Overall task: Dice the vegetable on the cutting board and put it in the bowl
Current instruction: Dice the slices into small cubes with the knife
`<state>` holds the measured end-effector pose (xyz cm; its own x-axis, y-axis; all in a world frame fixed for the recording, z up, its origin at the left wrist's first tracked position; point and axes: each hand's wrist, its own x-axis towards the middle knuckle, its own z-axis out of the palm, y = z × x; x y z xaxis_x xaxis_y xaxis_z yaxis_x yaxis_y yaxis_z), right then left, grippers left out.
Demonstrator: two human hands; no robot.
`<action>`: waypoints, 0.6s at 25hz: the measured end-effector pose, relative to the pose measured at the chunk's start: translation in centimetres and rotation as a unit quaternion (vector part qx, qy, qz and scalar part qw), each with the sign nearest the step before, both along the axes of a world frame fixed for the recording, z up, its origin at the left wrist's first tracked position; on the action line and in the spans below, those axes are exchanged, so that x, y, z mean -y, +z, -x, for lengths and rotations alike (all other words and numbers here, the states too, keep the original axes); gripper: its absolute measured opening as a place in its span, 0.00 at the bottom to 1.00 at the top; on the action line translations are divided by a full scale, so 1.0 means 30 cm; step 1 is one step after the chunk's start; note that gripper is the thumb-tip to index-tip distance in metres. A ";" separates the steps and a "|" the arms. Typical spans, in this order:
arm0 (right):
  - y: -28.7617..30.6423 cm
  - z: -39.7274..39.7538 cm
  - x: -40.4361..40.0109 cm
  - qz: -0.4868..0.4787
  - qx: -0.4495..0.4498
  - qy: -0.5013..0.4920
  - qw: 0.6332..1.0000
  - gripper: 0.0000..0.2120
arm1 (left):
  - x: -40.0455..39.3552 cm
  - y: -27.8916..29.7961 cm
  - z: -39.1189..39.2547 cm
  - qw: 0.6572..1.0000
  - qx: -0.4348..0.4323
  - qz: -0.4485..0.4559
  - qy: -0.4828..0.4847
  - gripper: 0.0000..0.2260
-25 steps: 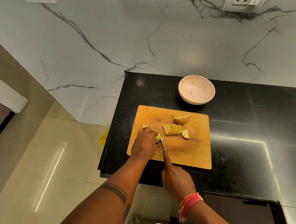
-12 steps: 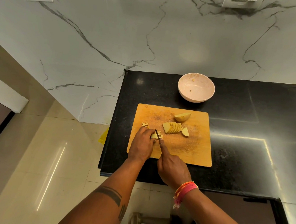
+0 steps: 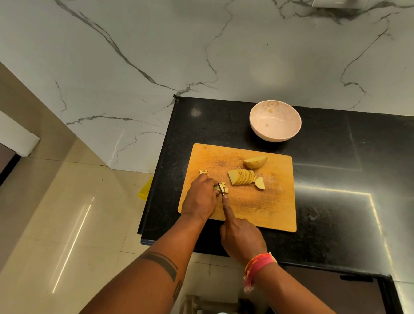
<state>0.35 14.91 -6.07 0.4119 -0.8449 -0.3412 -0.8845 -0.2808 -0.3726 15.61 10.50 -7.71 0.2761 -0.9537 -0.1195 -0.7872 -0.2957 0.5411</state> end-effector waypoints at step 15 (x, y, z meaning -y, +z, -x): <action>0.026 -0.021 0.011 0.006 0.039 -0.016 0.999 0.32 | -0.045 -0.006 -0.029 0.996 -0.077 0.046 0.028 0.15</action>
<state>1.00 14.57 -5.27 0.4094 -0.8618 -0.2994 -0.8615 -0.2572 -0.4378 16.49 11.85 -7.89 0.3154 -0.9459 -0.0769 -0.6766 -0.2809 0.6807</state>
